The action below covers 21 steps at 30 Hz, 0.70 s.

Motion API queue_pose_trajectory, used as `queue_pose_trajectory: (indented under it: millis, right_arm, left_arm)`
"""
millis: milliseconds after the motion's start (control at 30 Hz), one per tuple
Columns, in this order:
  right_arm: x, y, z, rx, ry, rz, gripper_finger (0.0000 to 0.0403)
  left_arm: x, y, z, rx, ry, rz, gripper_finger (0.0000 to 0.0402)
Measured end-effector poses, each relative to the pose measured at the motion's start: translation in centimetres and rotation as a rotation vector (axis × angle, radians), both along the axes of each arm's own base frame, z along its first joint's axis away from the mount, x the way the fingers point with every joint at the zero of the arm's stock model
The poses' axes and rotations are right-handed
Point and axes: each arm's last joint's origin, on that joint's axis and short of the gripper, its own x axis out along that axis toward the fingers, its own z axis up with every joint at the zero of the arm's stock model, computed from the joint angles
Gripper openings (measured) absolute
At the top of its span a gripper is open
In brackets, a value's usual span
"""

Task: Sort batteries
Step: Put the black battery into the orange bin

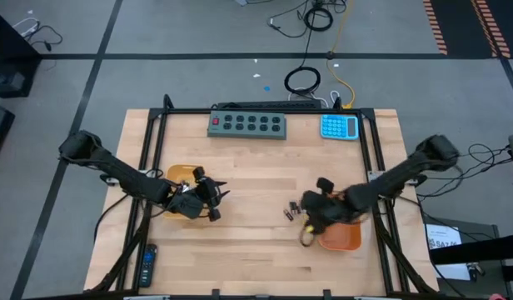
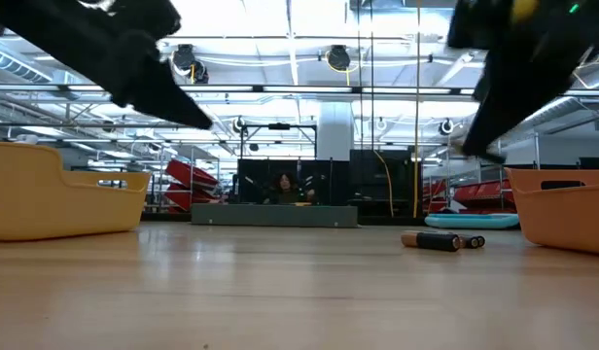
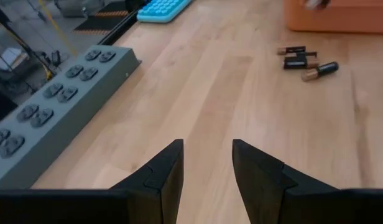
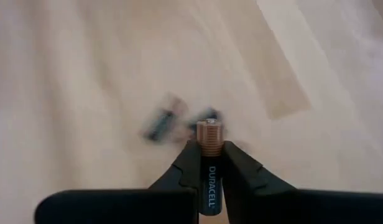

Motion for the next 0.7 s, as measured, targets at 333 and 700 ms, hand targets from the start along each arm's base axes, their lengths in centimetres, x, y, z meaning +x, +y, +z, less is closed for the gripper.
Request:
queue_pose_trajectory:
  millis: [333,700]
  right_arm:
    - [-5.0,2.3,-0.4,0.227,0.18,-0.087,0.003]
    - [-6.4,2.2,-1.1,0.262,0.324,-0.269,0.0073]
  left_arm:
    - [3.2,1.1,-1.5,0.011,-0.039,-0.073,0.0146]
    - [3.6,1.1,-2.3,-0.01,-0.02,-0.094,0.0146]
